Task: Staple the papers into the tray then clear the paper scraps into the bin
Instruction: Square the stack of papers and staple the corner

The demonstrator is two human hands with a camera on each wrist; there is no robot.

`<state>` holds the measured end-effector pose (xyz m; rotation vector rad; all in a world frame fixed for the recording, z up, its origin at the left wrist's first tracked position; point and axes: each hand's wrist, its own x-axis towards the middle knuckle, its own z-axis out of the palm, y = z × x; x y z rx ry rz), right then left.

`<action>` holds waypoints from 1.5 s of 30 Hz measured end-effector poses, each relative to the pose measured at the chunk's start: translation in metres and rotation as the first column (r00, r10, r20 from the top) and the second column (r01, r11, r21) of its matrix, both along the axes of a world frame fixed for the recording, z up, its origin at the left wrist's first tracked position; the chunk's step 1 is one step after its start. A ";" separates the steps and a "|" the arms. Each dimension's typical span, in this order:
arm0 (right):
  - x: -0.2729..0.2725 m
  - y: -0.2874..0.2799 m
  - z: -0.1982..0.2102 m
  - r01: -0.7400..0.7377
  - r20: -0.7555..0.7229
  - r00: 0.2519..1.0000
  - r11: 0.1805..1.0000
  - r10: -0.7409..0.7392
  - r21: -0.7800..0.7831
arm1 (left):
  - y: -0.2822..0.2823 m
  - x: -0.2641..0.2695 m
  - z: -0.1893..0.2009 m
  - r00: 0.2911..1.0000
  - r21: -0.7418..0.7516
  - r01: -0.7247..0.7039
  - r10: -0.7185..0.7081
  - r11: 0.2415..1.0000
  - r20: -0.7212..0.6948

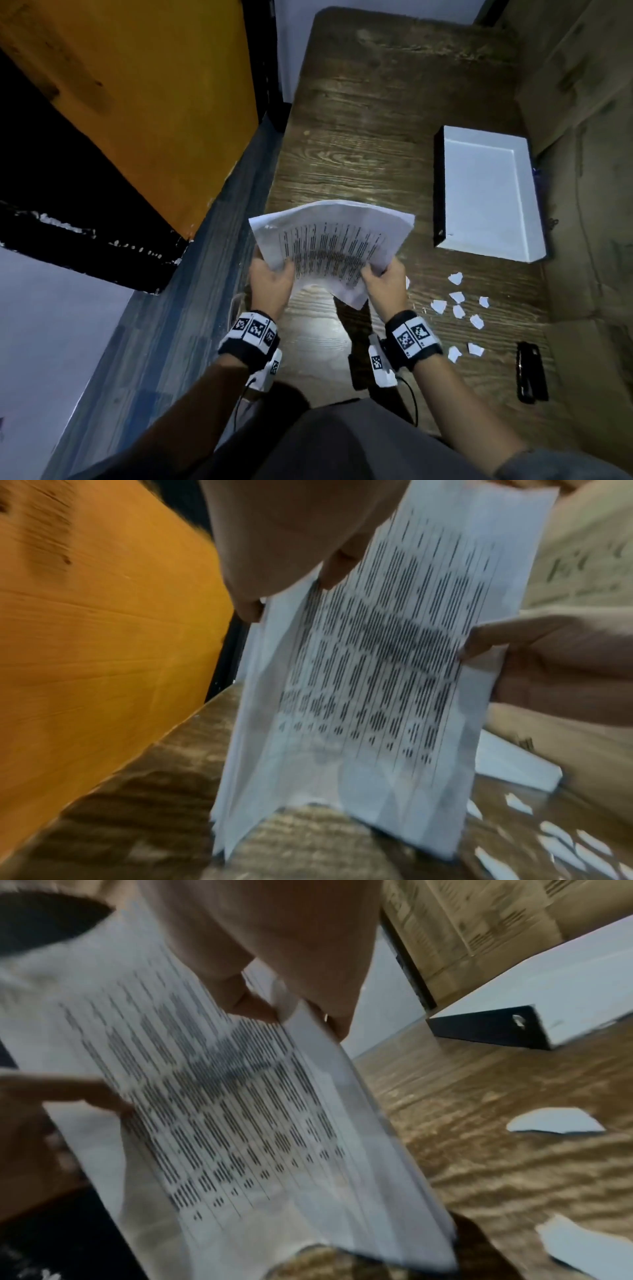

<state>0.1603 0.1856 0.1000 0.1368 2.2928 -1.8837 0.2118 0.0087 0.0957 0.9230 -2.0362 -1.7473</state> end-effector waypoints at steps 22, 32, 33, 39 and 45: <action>-0.007 0.021 -0.088 -0.239 0.428 0.883 0.970 0.195 0.052 | -0.034 -0.042 -0.064 0.838 0.264 0.309 -0.393 0.914 0.379; -0.037 0.025 -0.097 -0.200 0.420 0.897 0.974 0.138 0.106 | -0.020 -0.053 -0.076 0.855 0.241 0.229 -0.313 0.943 0.414; -0.039 0.034 -0.095 -0.208 0.436 0.888 0.973 0.145 0.098 | -0.017 -0.054 -0.073 0.857 0.237 0.227 -0.310 0.944 0.412; -0.036 0.179 -0.082 0.047 0.246 0.946 0.843 -0.210 0.536 | -0.009 -0.067 -0.071 0.845 0.207 0.300 -0.361 0.931 0.394; 0.004 0.302 -0.093 -0.151 0.380 0.720 0.403 -0.580 0.902 | -0.008 -0.072 -0.078 0.810 0.126 0.325 -0.345 0.937 0.474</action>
